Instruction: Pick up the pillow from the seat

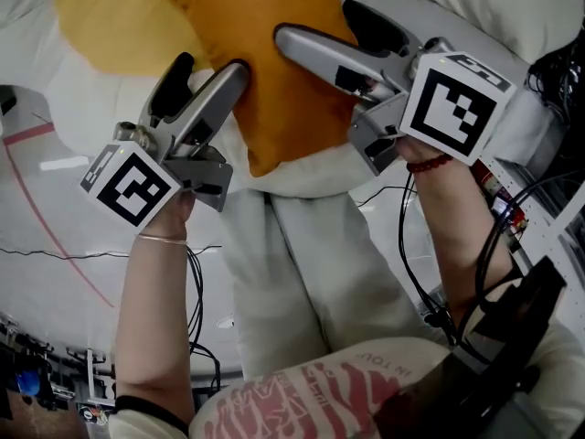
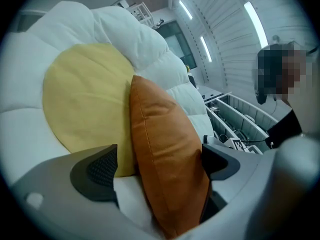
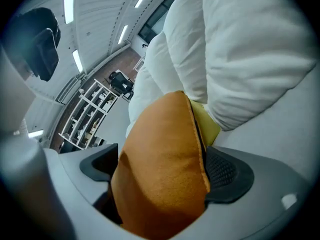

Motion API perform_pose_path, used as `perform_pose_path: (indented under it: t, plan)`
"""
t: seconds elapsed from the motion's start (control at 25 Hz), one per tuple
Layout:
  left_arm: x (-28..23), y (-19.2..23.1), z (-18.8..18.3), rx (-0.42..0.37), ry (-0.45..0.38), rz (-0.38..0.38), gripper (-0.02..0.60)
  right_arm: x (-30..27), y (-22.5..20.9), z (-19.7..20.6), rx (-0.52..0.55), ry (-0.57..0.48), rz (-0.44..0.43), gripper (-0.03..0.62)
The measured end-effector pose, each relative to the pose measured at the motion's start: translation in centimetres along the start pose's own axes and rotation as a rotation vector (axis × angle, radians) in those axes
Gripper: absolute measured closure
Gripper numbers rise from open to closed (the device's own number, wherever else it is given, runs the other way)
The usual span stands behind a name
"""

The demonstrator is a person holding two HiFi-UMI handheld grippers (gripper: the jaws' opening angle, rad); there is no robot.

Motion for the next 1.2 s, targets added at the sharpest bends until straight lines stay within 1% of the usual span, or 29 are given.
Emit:
perform_pose_path:
  t: [0.08,0.16,0.24,0.32,0.4,0.52,0.64,0.76,0.88,1.04,1.2]
  plan:
    - [-0.5,-0.3,0.1,-0.004,0.006,0.002,0.040,-0.4,-0.1,0.2,0.007,0.029,0.008,0.049]
    - [-1.1,-0.5,0.4,-0.001,0.018,0.024,0.031,-0.3,-0.5,0.6,-0.004,0.043,0.006,0.045]
    - [-1.9,-1.0,0.9,0.016,0.047,0.081,0.031,-0.3,-0.6,0.8,-0.021,0.046,-0.010,0.046]
    - [-2.9,-1.3,1.4,0.038,0.096,0.133,0.031,-0.5,-0.7,1.1,-0.031,0.044,-0.031,0.046]
    - [-3.6,-1.2,1.9,0.051,0.132,0.142,0.023,-0.5,-0.7,1.1,-0.040,0.041,-0.046,0.052]
    - [-4.1,-0.9,2.3,0.100,0.156,0.147,-0.009,-0.6,-0.6,0.9,-0.044,0.036,-0.057,0.052]
    - [-4.3,-0.9,2.6,0.127,0.187,0.156,-0.005,-0.7,-0.9,1.1,-0.044,0.038,-0.051,0.059]
    - [-4.4,-1.0,2.8,0.127,0.215,0.183,0.041,-0.7,-1.0,1.2,-0.041,0.035,-0.061,0.077]
    - [-4.3,-1.0,2.7,0.120,0.200,0.177,0.050,-0.7,-0.9,1.2,-0.036,0.030,-0.056,0.083]
    - [-4.1,-1.1,2.4,0.052,0.166,0.162,0.068,-0.5,-0.9,1.3,-0.021,0.022,-0.029,0.095]
    - [-4.0,-0.9,2.5,0.035,0.160,0.169,0.086,-0.4,-0.7,1.5,0.014,0.020,-0.002,0.108]
Point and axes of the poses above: the fingertips, and each gripper's own axes: x backward along the fingers, y to its left, z out of its underside, the point moved 5 cm from there along x, backward along the fingers, and after that the axes turned 5 degrees about z, right-handed, at the moved point
